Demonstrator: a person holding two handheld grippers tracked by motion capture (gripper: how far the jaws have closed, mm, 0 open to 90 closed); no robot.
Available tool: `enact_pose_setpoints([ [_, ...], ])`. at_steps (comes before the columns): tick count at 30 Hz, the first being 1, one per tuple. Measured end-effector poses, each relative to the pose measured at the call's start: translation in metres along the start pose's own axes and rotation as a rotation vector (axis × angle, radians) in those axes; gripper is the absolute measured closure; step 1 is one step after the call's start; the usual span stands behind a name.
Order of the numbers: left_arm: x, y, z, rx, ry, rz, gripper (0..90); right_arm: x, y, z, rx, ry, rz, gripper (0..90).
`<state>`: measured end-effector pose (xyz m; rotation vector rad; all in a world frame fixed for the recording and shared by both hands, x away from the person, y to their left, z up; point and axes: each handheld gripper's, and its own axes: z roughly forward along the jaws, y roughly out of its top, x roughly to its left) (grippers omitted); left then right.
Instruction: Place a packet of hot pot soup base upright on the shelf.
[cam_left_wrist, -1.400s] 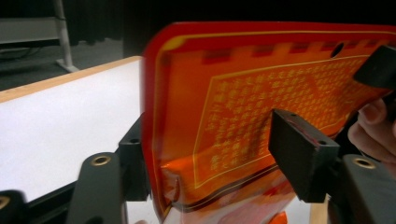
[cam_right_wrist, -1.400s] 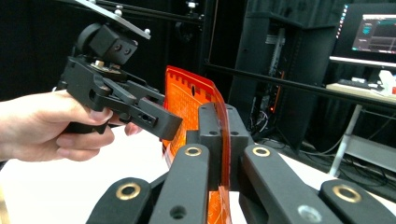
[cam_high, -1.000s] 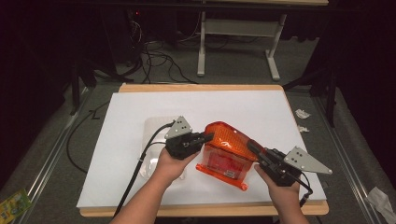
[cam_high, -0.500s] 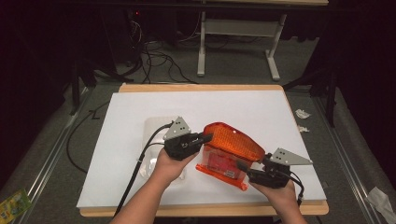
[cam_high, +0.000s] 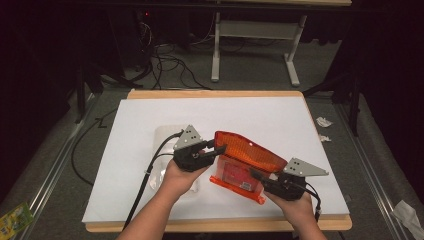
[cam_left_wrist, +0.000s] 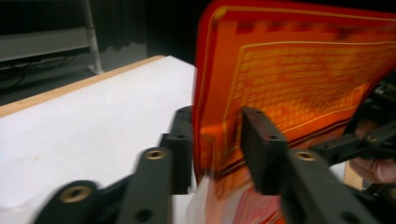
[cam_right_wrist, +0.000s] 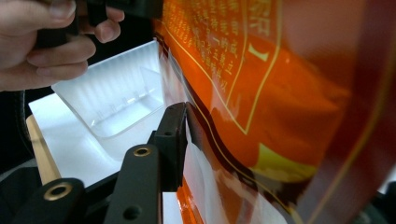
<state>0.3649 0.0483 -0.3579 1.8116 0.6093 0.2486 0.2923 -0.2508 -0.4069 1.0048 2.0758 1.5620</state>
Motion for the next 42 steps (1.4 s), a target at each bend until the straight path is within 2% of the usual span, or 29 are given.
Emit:
enact_pose_setpoints([
  [3,0.006,-0.006,-0.009,0.006,0.049,-0.005,49.3,-0.002,-0.001,-0.001,-0.001,0.012,0.009,63.6],
  [6,0.014,-0.013,-0.021,0.013,0.091,-0.014,42.4,-0.003,-0.001,-0.001,-0.003,0.025,0.009,64.9],
  [7,0.014,-0.013,-0.021,0.013,0.091,-0.014,41.6,-0.003,-0.001,-0.001,-0.004,0.028,0.003,65.2],
  [8,0.02,-0.017,-0.031,0.019,0.12,-0.012,40.8,-0.003,-0.001,-0.001,-0.002,0.026,0.004,65.4],
  [10,0.025,-0.021,-0.042,0.027,0.153,-0.005,39.0,-0.002,-0.001,-0.001,-0.003,0.028,0.005,66.3],
  [11,0.025,-0.021,-0.042,0.027,0.153,-0.005,38.7,-0.002,-0.001,-0.001,-0.004,0.029,0.005,66.5],
  [12,0.031,-0.025,-0.055,0.034,0.183,-0.001,38.3,-0.002,-0.001,-0.001,-0.004,0.029,0.007,66.5],
  [16,0.043,-0.034,-0.084,0.027,0.245,-0.003,36.8,-0.002,-0.002,-0.001,-0.003,0.033,0.022,66.6],
  [17,0.043,-0.034,-0.084,0.027,0.245,-0.003,36.4,-0.002,-0.002,-0.001,-0.002,0.035,0.026,66.6],
  [18,0.049,-0.039,-0.099,0.023,0.282,-0.018,35.7,-0.002,-0.002,-0.001,-0.002,0.038,0.029,66.6],
  [19,0.051,-0.043,-0.107,0.023,0.297,-0.024,35.3,-0.002,-0.002,-0.001,-0.001,0.038,0.03,66.7],
  [22,0.058,-0.055,-0.129,0.032,0.359,-0.026,34.1,-0.001,-0.002,-0.002,-0.002,0.041,0.022,67.6],
  [26,0.071,-0.077,-0.152,0.04,0.426,-0.074,32.8,0.0,-0.003,-0.002,-0.005,0.047,0.01,68.5],
  [29,0.079,-0.097,-0.159,0.062,0.465,-0.101,31.9,0.0,-0.003,-0.002,-0.006,0.046,0.015,68.2],
  [31,0.085,-0.11,-0.163,0.057,0.48,-0.137,31.1,0.0,-0.004,-0.001,-0.009,0.045,0.015,67.9],
  [33,0.092,-0.121,-0.167,0.044,0.474,-0.184,31.1,0.001,-0.004,-0.001,-0.009,0.043,0.015,67.5],
  [34,0.094,-0.124,-0.168,0.051,0.481,-0.192,31.1,0.001,-0.004,-0.001,-0.012,0.043,0.016,67.4],
  [36,0.097,-0.129,-0.168,0.075,0.491,-0.187,30.5,0.001,-0.004,-0.001,-0.013,0.04,0.018,67.3],
  [42,0.098,-0.136,-0.165,0.101,0.498,-0.172,29.6,0.0,-0.004,0.0,-0.01,0.03,0.028,68.0],
])
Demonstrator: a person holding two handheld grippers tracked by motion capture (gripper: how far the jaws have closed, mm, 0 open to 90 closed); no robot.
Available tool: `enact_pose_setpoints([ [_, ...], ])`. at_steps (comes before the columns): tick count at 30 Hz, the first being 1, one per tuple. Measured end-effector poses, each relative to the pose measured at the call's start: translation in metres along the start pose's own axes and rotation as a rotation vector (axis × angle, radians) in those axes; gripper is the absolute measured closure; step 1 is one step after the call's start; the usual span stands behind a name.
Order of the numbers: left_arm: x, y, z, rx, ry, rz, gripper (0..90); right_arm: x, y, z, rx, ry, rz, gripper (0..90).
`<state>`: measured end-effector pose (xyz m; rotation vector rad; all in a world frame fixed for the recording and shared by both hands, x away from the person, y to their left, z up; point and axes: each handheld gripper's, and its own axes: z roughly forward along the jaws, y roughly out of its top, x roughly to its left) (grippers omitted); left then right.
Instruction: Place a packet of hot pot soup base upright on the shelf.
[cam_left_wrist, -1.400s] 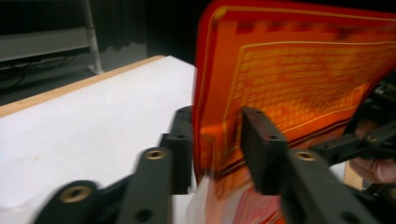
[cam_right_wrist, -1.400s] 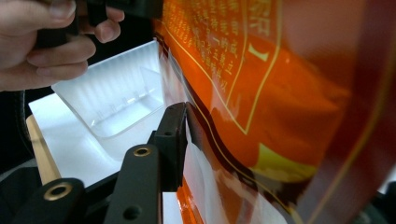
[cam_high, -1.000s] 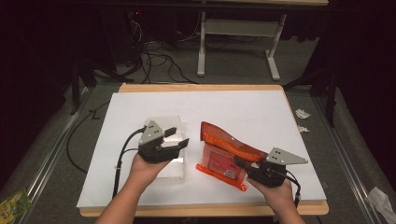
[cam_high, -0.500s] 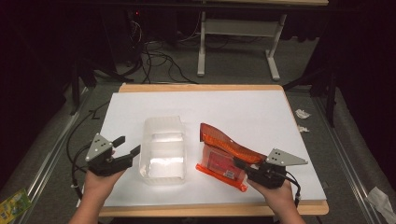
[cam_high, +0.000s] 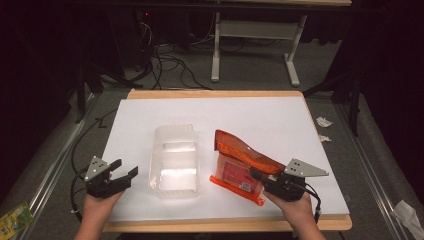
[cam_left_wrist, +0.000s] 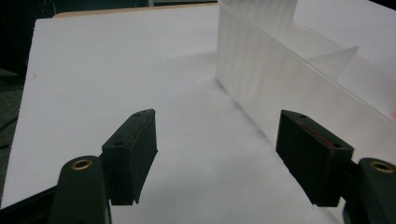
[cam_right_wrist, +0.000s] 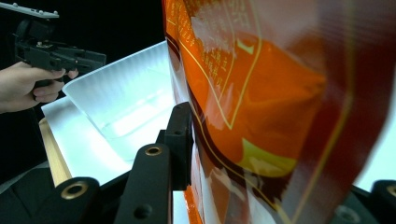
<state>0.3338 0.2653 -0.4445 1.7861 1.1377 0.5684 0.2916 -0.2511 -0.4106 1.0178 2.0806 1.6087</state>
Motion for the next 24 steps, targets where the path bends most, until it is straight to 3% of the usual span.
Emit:
enact_pose_setpoints([
  [5,0.002,0.0,-0.002,-0.027,-0.01,-0.002,29.0,0.006,0.001,-0.001,0.017,-0.014,-0.023,72.2],
  [11,0.004,0.0,0.001,-0.026,-0.03,0.006,28.7,0.016,0.008,0.001,0.01,-0.04,0.003,72.5],
  [16,0.004,0.0,-0.001,-0.044,-0.042,0.016,28.7,0.024,0.018,-0.001,-0.02,-0.058,0.008,72.6],
  [20,0.008,0.0,-0.003,-0.063,-0.045,-0.013,28.7,0.029,0.024,-0.004,-0.051,-0.082,0.007,72.7],
  [24,0.008,0.0,-0.004,-0.068,-0.04,-0.008,28.5,0.029,0.031,-0.003,-0.078,-0.09,0.014,72.6],
])
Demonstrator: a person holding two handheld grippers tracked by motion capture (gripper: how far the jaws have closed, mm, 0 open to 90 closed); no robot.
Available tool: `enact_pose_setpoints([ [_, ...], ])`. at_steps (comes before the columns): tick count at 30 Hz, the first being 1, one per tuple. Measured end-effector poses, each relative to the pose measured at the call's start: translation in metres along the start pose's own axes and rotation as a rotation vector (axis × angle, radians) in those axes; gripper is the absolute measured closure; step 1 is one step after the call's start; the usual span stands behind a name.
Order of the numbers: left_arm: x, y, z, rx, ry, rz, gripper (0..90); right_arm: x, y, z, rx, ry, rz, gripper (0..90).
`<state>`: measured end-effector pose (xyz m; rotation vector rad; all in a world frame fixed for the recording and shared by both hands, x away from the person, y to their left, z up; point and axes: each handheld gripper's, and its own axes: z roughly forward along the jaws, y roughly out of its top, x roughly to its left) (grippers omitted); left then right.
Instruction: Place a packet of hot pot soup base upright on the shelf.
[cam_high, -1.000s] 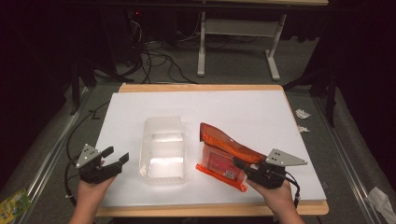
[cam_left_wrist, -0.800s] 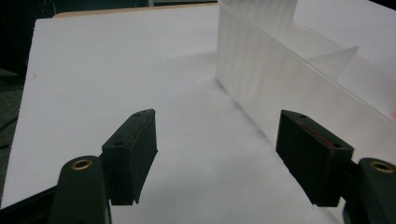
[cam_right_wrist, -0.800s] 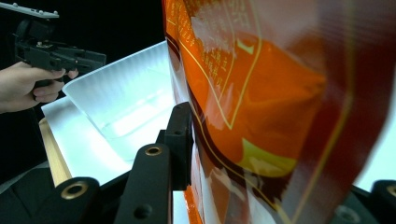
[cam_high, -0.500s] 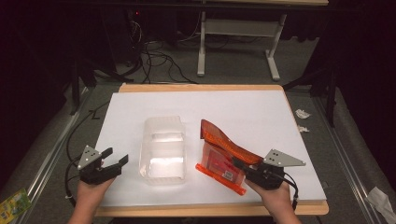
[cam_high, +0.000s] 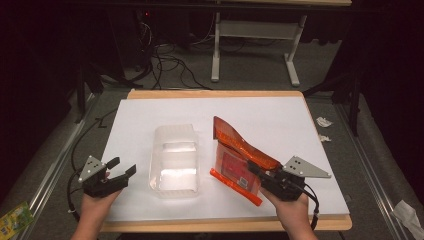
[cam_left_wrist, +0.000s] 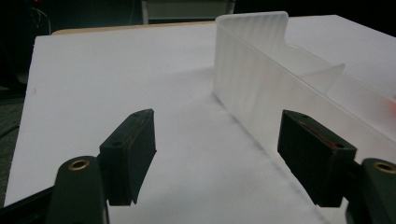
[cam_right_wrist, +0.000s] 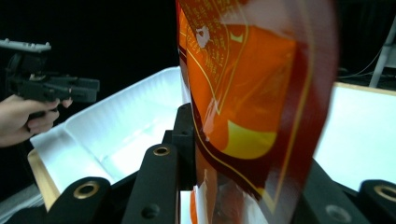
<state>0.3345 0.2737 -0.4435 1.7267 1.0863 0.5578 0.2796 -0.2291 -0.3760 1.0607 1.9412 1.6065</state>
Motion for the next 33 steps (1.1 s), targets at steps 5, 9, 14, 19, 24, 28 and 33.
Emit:
enact_pose_setpoints([
  [5,-0.003,-0.001,0.002,0.018,0.008,0.048,28.1,0.0,0.01,0.005,-0.034,-0.026,0.006,72.6],
  [9,-0.004,-0.003,0.005,0.046,0.021,0.07,27.2,-0.002,0.018,0.011,-0.047,-0.026,0.03,72.6],
  [14,-0.007,-0.002,0.004,0.063,0.031,0.112,25.2,-0.001,0.031,0.02,-0.055,-0.025,0.027,72.6],
  [19,-0.007,-0.001,0.003,0.066,0.046,0.108,19.4,0.008,0.045,0.03,-0.072,-0.025,0.018,72.6],
  [24,-0.002,0.0,0.006,0.074,0.036,0.087,15.3,0.017,0.056,0.041,-0.093,-0.01,0.007,72.5],
  [28,-0.003,0.0,0.007,0.089,0.035,0.089,12.8,0.025,0.061,0.053,-0.103,0.003,0.008,72.6],
  [33,-0.003,0.0,0.007,0.094,0.047,0.086,9.2,0.037,0.066,0.069,-0.109,0.01,0.014,72.6],
])
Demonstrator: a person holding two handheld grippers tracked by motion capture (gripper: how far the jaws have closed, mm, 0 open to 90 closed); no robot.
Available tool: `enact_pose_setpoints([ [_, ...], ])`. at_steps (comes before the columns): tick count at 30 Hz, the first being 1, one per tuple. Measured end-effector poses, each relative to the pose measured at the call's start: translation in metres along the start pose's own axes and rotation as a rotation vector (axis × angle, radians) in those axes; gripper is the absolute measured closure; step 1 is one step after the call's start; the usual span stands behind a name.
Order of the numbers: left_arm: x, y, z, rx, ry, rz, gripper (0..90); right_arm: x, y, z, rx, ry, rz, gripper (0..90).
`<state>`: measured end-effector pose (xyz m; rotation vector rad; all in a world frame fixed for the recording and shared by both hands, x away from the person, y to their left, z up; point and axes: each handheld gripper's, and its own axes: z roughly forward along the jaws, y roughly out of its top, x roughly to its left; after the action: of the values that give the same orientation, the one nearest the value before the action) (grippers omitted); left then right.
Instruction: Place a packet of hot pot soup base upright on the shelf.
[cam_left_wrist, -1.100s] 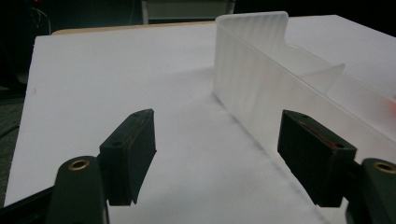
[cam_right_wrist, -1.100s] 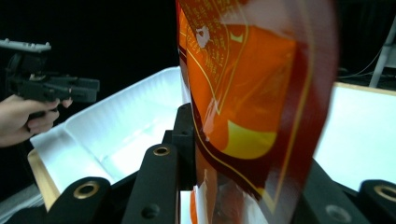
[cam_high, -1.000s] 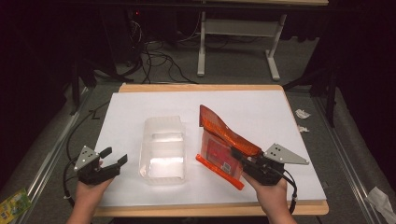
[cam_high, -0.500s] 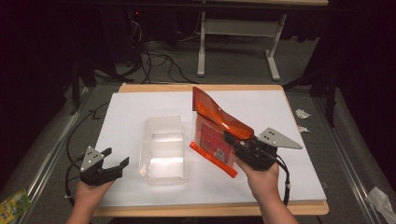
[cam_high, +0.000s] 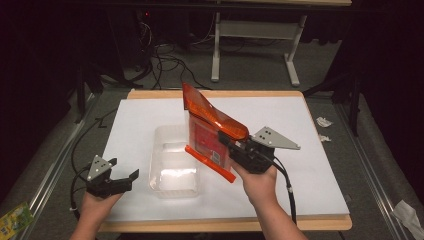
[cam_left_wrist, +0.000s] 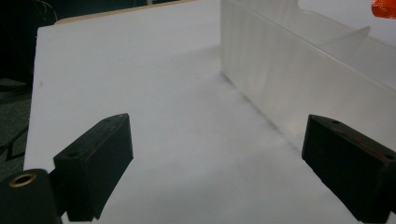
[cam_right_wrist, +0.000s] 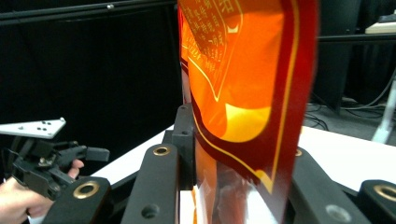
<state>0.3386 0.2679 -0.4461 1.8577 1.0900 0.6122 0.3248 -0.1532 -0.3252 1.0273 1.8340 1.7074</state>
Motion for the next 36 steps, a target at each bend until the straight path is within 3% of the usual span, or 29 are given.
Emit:
enact_pose_setpoints([
  [4,0.001,0.0,-0.001,-0.012,-0.013,-0.011,6.5,0.009,0.0,0.014,-0.01,0.022,0.014,72.5],
  [11,-0.001,0.002,0.001,0.008,-0.011,0.011,1.5,0.025,-0.004,0.035,-0.002,0.03,0.024,72.6],
  [19,0.0,0.003,0.003,0.0,-0.01,0.009,1.1,0.033,-0.012,0.053,0.007,0.031,0.038,72.6],
  [24,-0.001,0.002,0.003,0.005,-0.014,0.017,1.6,0.038,-0.015,0.06,0.009,0.042,0.051,72.5],
  [36,-0.001,0.002,0.001,-0.004,-0.026,0.014,1.6,0.055,-0.03,0.076,0.039,0.02,0.031,72.6],
])
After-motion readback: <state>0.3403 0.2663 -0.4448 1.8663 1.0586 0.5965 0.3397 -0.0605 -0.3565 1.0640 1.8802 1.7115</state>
